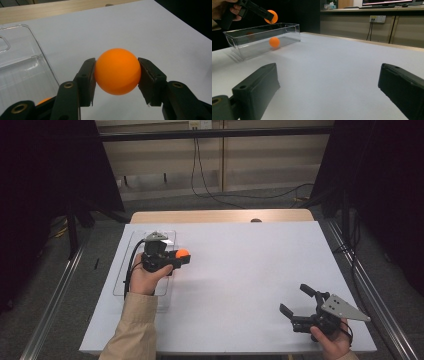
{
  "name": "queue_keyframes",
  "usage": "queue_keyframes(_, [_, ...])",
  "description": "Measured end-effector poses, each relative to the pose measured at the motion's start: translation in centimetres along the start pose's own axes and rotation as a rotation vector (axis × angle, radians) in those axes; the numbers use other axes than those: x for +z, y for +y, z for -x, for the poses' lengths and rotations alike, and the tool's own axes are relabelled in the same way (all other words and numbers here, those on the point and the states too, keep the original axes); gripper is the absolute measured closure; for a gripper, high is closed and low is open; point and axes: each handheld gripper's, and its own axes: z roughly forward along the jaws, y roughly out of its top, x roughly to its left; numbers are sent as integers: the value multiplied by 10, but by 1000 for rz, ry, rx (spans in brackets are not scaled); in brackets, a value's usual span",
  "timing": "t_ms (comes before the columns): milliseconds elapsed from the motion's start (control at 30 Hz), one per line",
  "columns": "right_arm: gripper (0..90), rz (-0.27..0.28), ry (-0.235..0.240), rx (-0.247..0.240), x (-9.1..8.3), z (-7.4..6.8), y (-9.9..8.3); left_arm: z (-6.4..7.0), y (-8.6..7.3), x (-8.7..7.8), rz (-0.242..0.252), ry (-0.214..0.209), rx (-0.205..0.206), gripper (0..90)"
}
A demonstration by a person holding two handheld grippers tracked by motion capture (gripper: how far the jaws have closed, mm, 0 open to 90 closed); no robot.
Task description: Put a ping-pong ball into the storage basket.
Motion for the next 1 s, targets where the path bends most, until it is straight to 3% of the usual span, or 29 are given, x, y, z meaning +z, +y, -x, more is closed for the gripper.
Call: queue_keyframes(1000, [24,2,4,4,2,1,-1,-22,-11,-34,51,77,-30,510])
